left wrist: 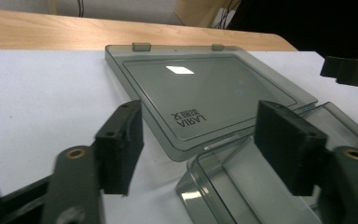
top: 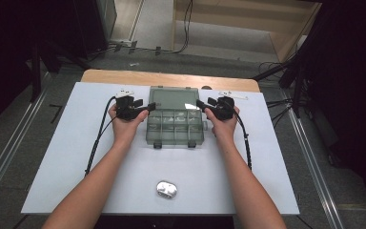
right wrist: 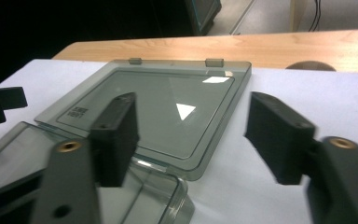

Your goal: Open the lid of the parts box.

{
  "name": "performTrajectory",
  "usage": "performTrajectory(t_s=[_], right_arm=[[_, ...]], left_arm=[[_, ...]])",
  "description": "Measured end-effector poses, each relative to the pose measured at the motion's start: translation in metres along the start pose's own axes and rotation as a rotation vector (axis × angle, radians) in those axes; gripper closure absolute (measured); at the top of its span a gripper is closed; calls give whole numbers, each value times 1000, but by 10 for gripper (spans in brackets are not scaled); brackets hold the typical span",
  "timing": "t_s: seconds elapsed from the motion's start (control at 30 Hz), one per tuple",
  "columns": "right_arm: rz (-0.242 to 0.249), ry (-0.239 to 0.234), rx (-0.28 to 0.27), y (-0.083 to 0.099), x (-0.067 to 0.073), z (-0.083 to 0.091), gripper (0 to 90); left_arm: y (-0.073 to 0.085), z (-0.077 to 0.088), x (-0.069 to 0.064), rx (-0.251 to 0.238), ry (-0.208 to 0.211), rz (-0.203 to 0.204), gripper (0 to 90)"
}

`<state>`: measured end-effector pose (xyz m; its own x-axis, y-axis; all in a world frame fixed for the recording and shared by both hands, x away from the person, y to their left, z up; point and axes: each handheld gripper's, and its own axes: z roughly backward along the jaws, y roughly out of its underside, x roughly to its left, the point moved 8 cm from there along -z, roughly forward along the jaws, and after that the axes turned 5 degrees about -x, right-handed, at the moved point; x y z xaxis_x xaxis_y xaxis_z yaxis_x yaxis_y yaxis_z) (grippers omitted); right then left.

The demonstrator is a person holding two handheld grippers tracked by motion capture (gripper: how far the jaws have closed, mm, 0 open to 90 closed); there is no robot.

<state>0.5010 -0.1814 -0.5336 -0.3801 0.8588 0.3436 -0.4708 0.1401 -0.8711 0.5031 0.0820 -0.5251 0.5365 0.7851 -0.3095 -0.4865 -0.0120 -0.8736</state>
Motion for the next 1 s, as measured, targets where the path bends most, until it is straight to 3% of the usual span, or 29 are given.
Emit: performTrajectory(t_s=[0.1, 0.23, 0.3, 0.37, 0.53, 1.0], right_arm=[[16, 0, -13, -1, 3, 8, 147], [17, -12, -32, -2, 6, 19, 81], [19, -17, -37, -1, 6, 24, 0], [22, -35, -49, -1, 7, 29, 0], [33, -32, -51, 5, 9, 38, 0], [107, -46, -59, 13, 22, 65, 0]], left_arm=[[0, 6, -2, -12, 23, -6, 190], [3, 14, -8, -14, 63, -46, 115], [3, 18, -13, -22, 89, -65, 47], [3, 22, -16, -30, 110, -77, 0], [4, 31, -23, -37, 109, -127, 0], [16, 60, -30, -49, 112, -184, 0]])
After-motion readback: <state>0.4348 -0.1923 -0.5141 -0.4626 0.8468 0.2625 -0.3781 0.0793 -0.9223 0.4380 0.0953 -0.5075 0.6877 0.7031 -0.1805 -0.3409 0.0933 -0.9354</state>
